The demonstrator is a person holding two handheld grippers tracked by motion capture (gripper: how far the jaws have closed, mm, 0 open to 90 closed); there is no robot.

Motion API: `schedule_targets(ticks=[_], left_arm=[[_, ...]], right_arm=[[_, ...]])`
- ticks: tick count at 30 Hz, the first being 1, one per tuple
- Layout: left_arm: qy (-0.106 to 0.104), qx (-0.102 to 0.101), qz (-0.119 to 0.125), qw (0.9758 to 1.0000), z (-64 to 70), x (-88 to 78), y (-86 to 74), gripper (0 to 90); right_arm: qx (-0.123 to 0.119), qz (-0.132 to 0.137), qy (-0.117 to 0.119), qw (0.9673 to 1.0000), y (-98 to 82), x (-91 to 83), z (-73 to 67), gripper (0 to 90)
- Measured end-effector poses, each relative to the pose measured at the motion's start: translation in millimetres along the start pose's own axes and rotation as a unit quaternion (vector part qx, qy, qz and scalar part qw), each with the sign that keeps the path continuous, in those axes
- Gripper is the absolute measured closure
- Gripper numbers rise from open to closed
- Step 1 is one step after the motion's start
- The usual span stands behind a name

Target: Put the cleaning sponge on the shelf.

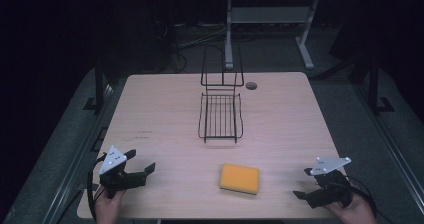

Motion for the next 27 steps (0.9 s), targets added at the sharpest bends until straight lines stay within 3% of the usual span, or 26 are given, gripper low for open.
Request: schedule_targets(ticks=[4,27], left_arm=[[0.0,-0.004,-0.001,1.0,-1.7,0.0,-1.1,14.1],[-0.001,-0.008,0.003,1.0,-4.7,-1.8,-1.5,14.1]], right_arm=[[-0.003,0.007,0.012,0.9999,4.2,2.6,-1.6,15.4],[-0.063,-0.023,0.03,0.9973,39.0,17.1,-19.2,15.4]])
Point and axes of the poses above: each handheld gripper's, and its own axes: x roughly forward along the jaws, y roughly out of its top, z roughly to its right, the point moved 3 cm from there along x, roughly forward along the jaws, and after that the axes turned 2 degrees about y, right-handed, at the moved point
